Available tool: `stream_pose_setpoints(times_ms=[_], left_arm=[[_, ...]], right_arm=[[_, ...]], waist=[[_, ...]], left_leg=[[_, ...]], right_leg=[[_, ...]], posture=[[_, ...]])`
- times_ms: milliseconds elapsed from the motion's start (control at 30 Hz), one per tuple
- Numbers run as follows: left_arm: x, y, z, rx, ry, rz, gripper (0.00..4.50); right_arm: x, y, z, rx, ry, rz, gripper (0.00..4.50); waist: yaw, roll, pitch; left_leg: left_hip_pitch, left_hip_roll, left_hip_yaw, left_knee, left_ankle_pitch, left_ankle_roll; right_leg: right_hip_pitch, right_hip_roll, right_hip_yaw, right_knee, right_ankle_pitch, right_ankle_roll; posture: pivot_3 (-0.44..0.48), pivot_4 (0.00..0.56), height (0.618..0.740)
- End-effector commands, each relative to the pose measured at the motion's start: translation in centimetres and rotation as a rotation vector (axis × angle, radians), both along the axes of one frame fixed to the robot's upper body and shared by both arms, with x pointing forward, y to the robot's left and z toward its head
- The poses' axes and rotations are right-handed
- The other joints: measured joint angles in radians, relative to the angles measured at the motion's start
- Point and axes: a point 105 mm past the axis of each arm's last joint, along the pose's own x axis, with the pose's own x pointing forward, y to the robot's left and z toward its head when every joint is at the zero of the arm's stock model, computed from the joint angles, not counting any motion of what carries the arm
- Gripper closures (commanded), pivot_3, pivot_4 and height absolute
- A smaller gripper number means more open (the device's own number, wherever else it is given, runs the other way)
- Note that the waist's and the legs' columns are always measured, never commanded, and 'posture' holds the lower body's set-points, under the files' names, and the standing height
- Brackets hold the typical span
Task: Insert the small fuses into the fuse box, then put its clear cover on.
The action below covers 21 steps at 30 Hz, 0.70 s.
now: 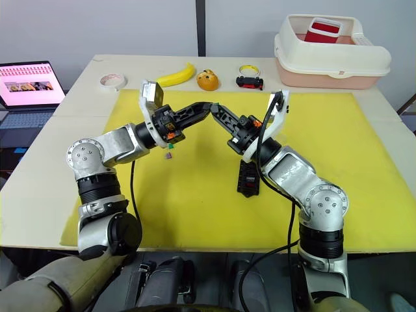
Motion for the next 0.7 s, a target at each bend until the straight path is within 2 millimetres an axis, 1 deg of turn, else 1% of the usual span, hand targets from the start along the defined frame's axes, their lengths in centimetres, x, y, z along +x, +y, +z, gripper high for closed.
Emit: stream_pose_setpoints(times_ms=[33,200,433,500,567,667,700], left_arm=[[0.09,0.15,0.08,0.021,-0.009,0.009,4.5],[0.36,0.52,-0.03,0.033,-0.005,0.024,4.5],[0.12,0.31,0.06,0.029,-0.013,0.018,4.5],[0.03,0.29,0.12,0.025,-0.015,0.016,4.5],[0.0,0.3,0.21,0.023,-0.017,0.016,4.5],[0.03,0.37,0.37,0.019,-0.018,0.018,4.5],[0.11,0.44,0.34,0.018,-0.016,0.019,4.5]], right_arm=[[-1.31,-0.21,1.72,0.011,-0.076,0.012,4.29],[-1.71,-0.36,1.83,0.001,-0.084,0.029,4.29],[-1.77,-0.14,1.47,-0.039,-0.087,0.044,4.29],[-1.85,-0.17,1.46,-0.039,-0.087,0.048,3.25],[-1.88,-0.24,1.45,-0.043,-0.089,0.049,2.42],[-1.89,-0.6,1.41,-0.052,-0.087,0.042,0.98],[-1.85,-0.78,1.38,-0.051,-0.084,0.038,0.98]], waist=[[0.0,0.0,0.0],[0.0,0.0,0.0],[0.0,0.0,0.0],[0.0,0.0,0.0],[0.0,0.0,0.0],[0.001,0.0,0.0],[0.001,0.0,0.0]], left_leg=[[0.0,0.0,0.0,0.0,0.0,0.0],[0.0,0.0,0.0,0.0,0.0,0.0],[0.0,0.0,0.0,0.0,0.0,0.001],[0.0,0.0,0.0,-0.001,-0.001,0.001],[0.0,0.0,0.0,-0.001,-0.001,0.002],[0.0,0.0,0.0,-0.001,-0.001,0.002],[0.0,0.0,0.0,-0.001,-0.001,0.002]], right_leg=[[0.0,0.0,0.0,0.0,0.0,0.0],[0.0,0.0,0.0,0.0,0.0,0.0],[0.0,0.0,0.0,-0.001,0.0,0.0],[0.0,0.0,0.0,-0.001,0.0,0.0],[0.0,0.0,0.0,-0.001,0.0,0.0],[0.0,0.0,0.0,-0.001,0.0,0.0],[0.0,0.0,0.0,-0.001,0.0,0.0]], posture=[[0.0,0.15,0.74],[0.0,0.15,0.74],[0.0,0.15,0.74],[0.0,0.15,0.74],[0.0,0.15,0.74],[0.0,0.15,0.74],[0.0,0.15,0.74]])
